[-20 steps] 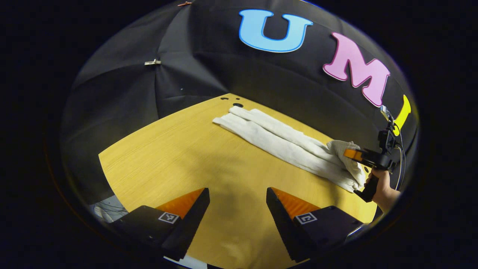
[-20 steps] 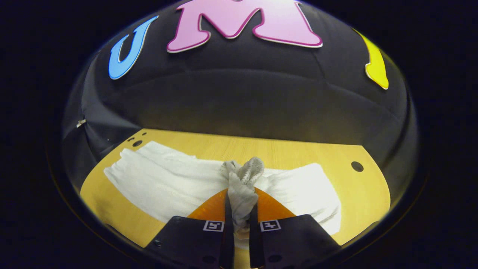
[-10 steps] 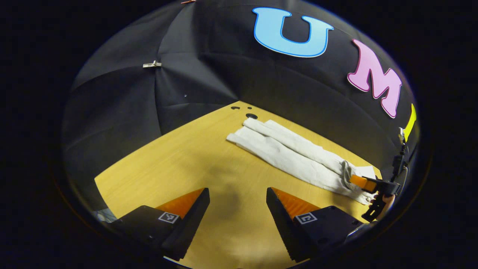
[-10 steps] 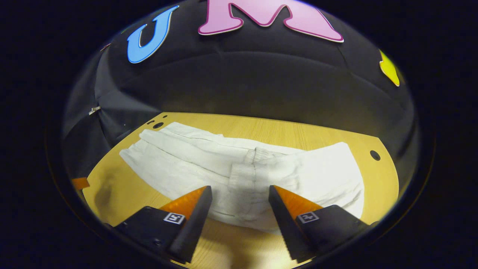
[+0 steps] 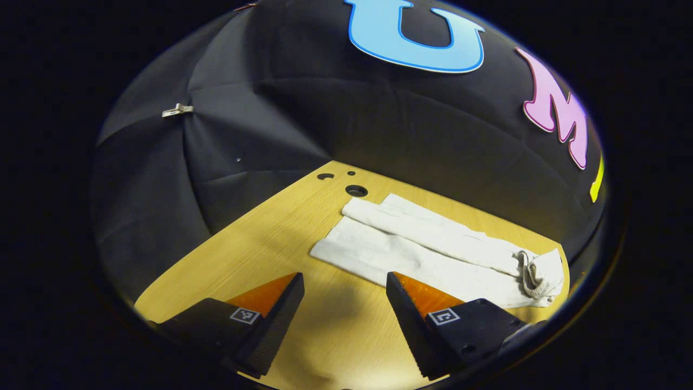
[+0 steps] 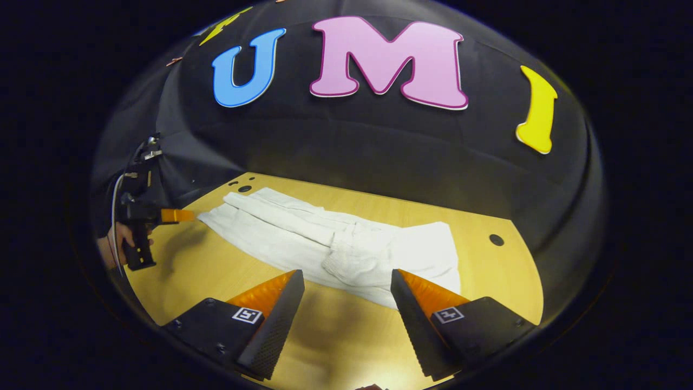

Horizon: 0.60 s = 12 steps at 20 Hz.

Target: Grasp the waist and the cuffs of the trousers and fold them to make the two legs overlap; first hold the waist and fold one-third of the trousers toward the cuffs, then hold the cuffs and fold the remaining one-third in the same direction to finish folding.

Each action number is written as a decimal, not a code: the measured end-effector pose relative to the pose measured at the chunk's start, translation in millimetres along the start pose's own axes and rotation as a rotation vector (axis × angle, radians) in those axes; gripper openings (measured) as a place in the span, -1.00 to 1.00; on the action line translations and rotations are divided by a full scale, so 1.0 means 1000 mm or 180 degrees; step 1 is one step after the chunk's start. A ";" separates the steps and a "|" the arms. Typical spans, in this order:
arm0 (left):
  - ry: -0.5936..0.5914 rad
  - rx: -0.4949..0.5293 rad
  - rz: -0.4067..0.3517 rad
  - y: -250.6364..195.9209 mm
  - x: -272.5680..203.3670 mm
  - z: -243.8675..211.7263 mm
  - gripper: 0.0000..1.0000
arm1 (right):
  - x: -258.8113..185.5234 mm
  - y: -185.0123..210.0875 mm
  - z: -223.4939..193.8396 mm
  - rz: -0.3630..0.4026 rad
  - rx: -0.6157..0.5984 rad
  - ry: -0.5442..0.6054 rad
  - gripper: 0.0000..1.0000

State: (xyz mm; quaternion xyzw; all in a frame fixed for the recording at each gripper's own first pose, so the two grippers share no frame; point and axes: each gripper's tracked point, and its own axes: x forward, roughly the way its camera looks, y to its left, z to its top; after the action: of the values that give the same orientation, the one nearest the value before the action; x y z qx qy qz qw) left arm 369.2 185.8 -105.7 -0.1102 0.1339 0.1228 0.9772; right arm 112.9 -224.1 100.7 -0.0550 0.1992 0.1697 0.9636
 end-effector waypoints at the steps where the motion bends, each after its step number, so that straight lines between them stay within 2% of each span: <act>1: -0.0015 0.0054 -0.0019 -0.001 0.012 0.005 0.93 | -0.018 -0.010 0.000 -0.0063 -0.0016 0.0006 0.96; 5: 0.0054 0.0206 -0.0083 -0.005 0.057 0.006 0.93 | -0.091 -0.056 -0.015 -0.0430 -0.0128 0.0148 0.96; 9: 0.0253 0.0448 -0.0068 -0.011 0.084 -0.009 0.93 | -0.149 -0.077 -0.047 -0.0671 0.0129 0.0418 0.96; 12: 0.0442 0.0741 -0.0078 -0.013 0.091 -0.020 0.96 | -0.172 -0.080 -0.060 -0.0778 0.0186 0.0530 0.96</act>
State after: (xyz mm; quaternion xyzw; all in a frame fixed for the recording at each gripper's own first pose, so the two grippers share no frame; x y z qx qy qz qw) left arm 453.2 187.5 -148.3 -0.0059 0.2131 0.0865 0.9732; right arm -29.7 -362.3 118.6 -0.0647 0.2750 0.0401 0.9584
